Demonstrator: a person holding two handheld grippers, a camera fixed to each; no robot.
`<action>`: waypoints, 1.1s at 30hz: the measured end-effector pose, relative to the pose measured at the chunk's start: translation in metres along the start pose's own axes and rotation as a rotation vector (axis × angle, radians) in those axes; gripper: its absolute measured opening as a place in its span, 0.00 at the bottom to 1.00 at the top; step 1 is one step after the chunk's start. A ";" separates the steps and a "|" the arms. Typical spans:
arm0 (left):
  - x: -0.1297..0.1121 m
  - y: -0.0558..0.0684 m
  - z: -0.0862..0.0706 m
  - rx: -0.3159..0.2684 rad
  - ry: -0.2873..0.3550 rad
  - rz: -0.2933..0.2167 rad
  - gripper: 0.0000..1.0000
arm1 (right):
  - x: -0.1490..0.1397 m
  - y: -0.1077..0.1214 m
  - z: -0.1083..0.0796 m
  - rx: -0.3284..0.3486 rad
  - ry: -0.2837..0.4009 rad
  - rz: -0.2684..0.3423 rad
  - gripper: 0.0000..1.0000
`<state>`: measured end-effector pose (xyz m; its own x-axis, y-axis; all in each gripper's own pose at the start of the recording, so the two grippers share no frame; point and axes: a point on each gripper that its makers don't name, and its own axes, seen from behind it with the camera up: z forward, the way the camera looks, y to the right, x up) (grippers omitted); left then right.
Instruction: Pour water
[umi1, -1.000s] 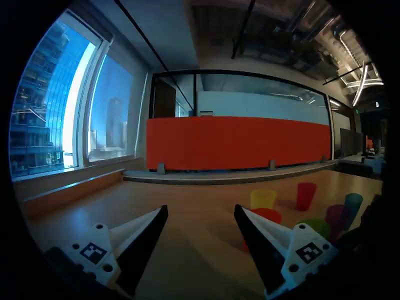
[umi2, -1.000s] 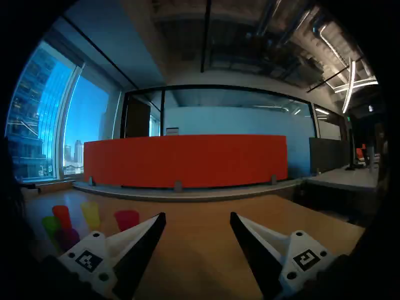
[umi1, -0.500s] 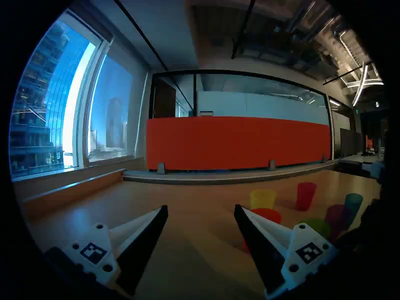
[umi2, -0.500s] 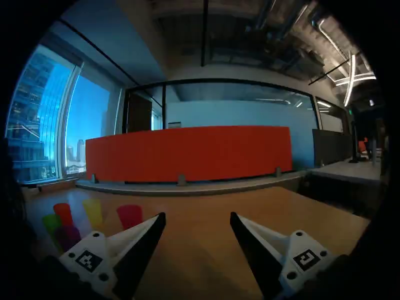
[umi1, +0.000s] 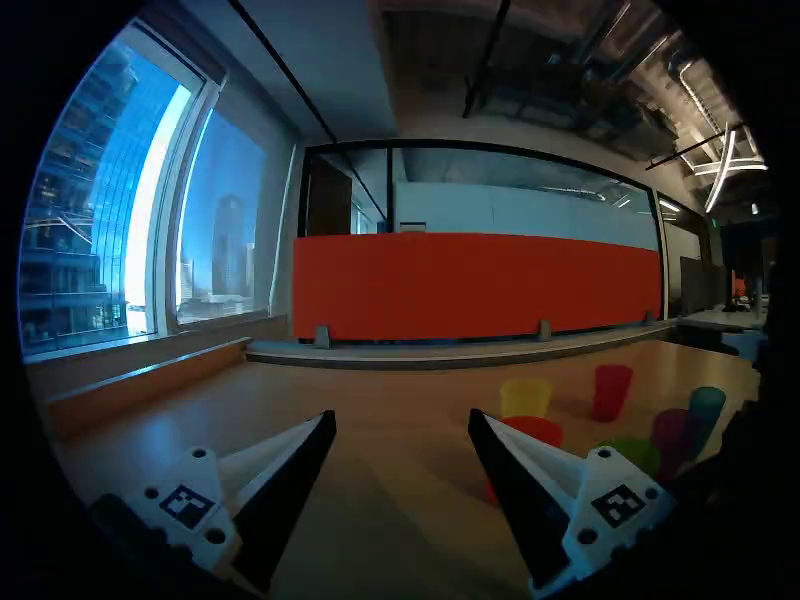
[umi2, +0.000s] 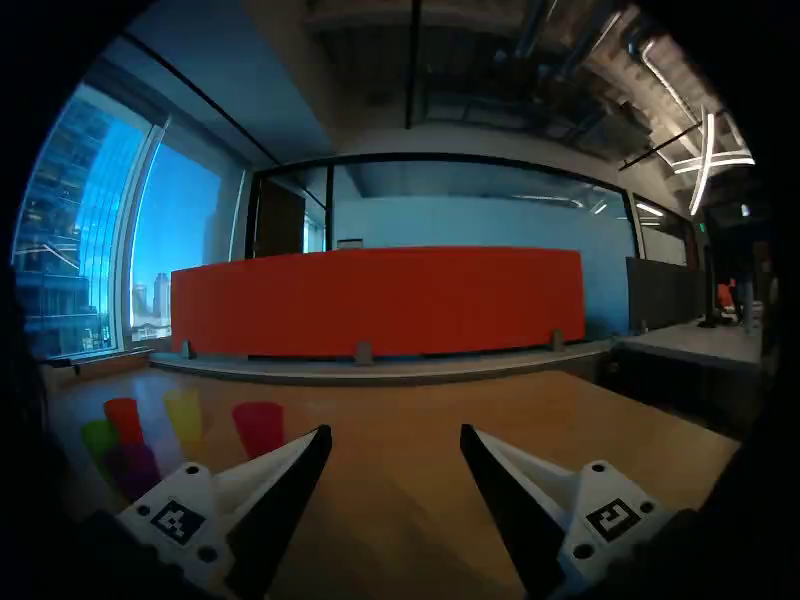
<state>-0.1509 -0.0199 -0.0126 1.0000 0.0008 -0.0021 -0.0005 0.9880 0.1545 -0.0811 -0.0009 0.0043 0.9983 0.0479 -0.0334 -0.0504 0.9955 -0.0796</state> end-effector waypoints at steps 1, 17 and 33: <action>0.000 0.000 0.000 0.000 0.000 0.000 0.99 | 0.000 0.000 0.000 0.000 0.000 -0.002 0.99; 0.000 0.000 0.000 0.000 0.000 0.000 0.98 | -0.001 -0.005 -0.005 0.002 -0.002 -0.031 0.99; 0.001 -0.001 0.000 0.000 0.000 0.000 0.98 | -0.002 -0.003 -0.005 0.002 -0.003 -0.031 1.00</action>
<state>-0.1502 -0.0205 -0.0123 1.0000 0.0008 -0.0019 -0.0005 0.9880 0.1546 -0.0825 -0.0049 0.0000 0.9995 0.0169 -0.0277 -0.0191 0.9967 -0.0790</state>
